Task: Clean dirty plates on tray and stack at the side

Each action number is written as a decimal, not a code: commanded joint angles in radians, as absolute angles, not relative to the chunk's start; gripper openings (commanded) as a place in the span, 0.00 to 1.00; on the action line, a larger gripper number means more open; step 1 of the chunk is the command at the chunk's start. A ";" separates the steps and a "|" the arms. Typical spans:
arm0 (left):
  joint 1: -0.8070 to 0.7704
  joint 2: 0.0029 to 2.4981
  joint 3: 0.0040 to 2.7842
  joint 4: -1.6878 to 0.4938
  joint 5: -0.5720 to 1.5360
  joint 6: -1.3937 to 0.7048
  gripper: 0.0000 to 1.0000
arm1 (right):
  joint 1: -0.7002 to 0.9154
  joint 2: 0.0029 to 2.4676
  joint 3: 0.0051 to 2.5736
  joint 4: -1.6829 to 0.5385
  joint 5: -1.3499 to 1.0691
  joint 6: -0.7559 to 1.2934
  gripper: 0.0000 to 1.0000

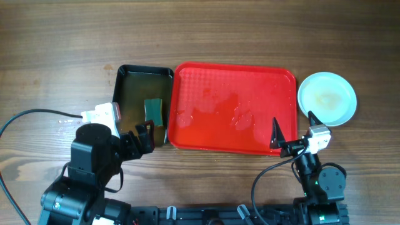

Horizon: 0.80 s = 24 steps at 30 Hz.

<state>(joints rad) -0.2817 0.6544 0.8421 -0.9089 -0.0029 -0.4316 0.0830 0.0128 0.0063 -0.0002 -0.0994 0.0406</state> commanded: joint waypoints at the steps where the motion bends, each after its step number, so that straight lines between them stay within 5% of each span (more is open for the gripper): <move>1: -0.284 0.652 0.837 -0.907 -0.020 -0.427 1.00 | 0.088 0.005 0.005 0.004 -0.085 0.055 1.00; 12: -0.212 0.590 0.779 -0.878 -0.041 -0.398 1.00 | 0.088 0.005 0.005 0.004 -0.085 0.055 1.00; 24: -0.013 0.134 0.215 -0.248 0.144 -0.250 1.00 | 0.088 0.005 0.005 0.004 -0.085 0.055 1.00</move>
<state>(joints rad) -0.0200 0.2234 0.3168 -0.3470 0.1242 -0.2771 0.0830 0.0128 0.0063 -0.0002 -0.0994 0.0406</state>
